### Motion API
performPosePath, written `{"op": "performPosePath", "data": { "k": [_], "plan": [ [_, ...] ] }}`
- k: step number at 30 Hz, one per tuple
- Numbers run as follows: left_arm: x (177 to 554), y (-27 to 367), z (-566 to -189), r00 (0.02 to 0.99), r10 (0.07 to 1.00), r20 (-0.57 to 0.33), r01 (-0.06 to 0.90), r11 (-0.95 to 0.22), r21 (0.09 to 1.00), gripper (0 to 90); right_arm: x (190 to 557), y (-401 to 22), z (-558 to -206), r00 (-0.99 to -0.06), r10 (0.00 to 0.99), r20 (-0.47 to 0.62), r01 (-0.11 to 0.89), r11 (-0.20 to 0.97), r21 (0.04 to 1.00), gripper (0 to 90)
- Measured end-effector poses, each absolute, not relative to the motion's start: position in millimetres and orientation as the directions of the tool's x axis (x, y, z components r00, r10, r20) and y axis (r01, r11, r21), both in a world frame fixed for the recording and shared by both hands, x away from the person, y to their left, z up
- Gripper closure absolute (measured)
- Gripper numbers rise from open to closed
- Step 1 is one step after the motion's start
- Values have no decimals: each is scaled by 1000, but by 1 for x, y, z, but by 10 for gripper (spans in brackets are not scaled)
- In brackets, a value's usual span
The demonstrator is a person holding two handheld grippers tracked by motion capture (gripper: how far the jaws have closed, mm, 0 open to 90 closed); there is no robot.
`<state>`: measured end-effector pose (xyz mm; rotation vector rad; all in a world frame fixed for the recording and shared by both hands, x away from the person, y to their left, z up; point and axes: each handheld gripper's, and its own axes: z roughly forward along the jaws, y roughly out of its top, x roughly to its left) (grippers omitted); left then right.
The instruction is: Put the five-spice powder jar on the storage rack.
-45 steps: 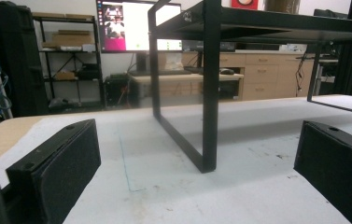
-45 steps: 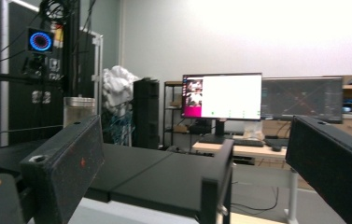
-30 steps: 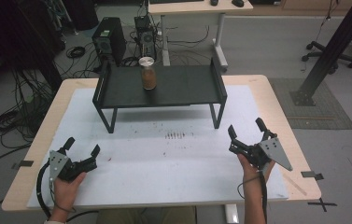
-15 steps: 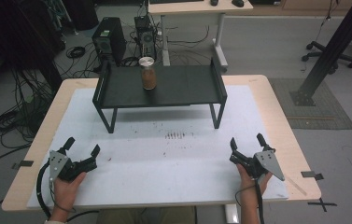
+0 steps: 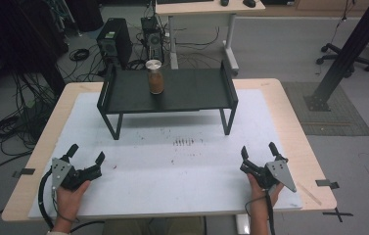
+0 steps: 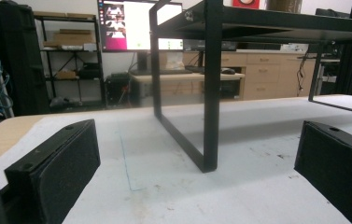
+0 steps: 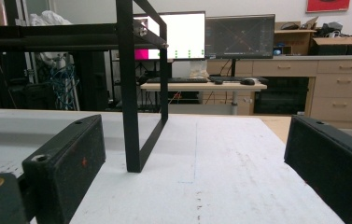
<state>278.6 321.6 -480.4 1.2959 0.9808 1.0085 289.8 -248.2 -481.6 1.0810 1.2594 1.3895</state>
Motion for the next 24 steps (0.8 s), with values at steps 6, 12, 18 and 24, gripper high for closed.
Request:
{"op": "performPosePath", "data": {
  "k": [6, 12, 18, 24],
  "plan": [
    [278, 322, -480, 278, 961, -5, -34, 15, 999, 3, 291, -248, -481, -177, 984, 6, -67, -18, 998, 49],
    [279, 322, -480, 277, 961, -8, -32, 18, 999, 3, 291, -247, -481, -171, 985, 4, -65, -15, 998, 49],
    [279, 322, -480, 275, 961, -7, -34, 17, 999, 3, 292, -247, -481, -173, 985, -1, -54, -9, 999, 50],
    [279, 322, -480, 273, 962, -8, -30, 17, 999, 3, 292, -247, -481, -176, 984, 0, -49, -9, 999, 50]
  ]
}}
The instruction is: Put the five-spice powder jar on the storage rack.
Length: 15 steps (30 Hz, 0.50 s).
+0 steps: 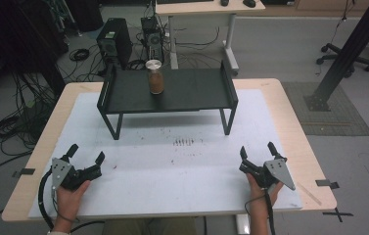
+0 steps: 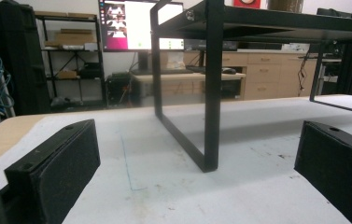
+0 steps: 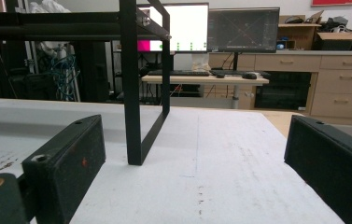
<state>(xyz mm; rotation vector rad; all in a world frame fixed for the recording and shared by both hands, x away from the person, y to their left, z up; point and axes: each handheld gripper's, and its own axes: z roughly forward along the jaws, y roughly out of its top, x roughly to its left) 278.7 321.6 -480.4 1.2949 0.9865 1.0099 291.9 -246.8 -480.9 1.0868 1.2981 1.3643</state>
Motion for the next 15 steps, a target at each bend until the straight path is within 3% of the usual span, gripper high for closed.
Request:
{"op": "performPosePath", "data": {
  "k": [15],
  "plan": [
    [279, 322, -480, 274, 962, -9, -28, 18, 999, 5, 293, -247, -481, -176, 984, 3, -39, -10, 999, 50]
  ]
}}
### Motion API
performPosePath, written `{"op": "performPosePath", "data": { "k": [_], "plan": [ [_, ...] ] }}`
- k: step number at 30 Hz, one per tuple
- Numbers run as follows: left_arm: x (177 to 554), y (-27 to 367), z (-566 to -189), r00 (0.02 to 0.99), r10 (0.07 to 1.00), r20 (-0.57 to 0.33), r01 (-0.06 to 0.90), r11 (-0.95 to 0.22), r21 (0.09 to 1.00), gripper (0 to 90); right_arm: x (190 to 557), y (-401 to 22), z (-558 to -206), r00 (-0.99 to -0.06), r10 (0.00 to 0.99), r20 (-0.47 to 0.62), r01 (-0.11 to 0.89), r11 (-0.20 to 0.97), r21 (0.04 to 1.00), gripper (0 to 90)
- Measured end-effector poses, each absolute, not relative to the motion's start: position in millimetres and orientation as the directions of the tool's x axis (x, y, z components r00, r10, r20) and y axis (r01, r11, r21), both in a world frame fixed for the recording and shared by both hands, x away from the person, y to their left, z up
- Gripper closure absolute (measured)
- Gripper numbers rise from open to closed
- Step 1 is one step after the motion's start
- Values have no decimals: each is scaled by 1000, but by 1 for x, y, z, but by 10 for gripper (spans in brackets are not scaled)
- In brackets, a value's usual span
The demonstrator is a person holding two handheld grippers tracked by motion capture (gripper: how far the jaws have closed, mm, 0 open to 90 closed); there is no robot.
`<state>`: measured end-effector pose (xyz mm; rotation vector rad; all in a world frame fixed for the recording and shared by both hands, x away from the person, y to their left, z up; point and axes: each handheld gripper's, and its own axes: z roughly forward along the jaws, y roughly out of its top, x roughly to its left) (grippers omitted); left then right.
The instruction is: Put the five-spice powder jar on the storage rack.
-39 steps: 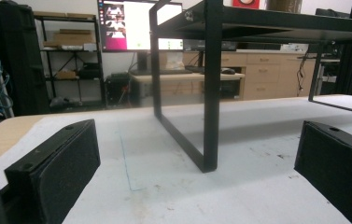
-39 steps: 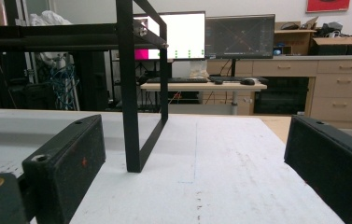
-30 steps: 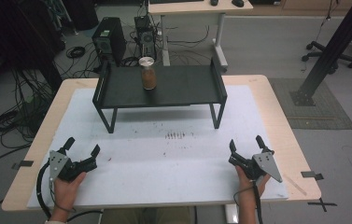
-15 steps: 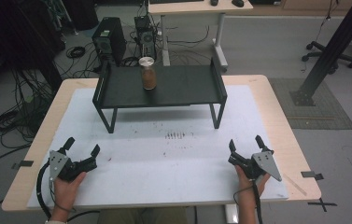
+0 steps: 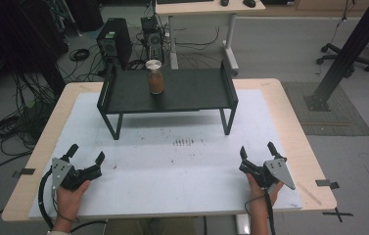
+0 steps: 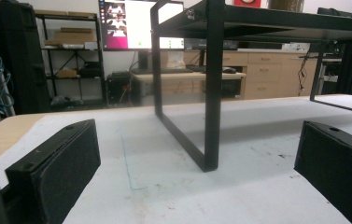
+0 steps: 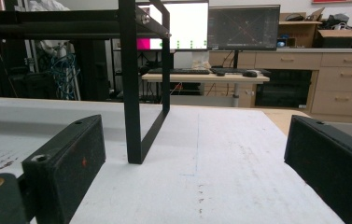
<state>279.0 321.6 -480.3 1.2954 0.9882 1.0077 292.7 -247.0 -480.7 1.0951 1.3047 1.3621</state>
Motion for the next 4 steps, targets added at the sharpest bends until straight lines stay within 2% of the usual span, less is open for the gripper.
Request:
{"op": "performPosePath", "data": {
  "k": [4],
  "plan": [
    [279, 322, -480, 274, 962, -9, -29, 17, 999, 5, 292, -247, -481, -177, 984, 3, -42, -10, 999, 50]
  ]
}}
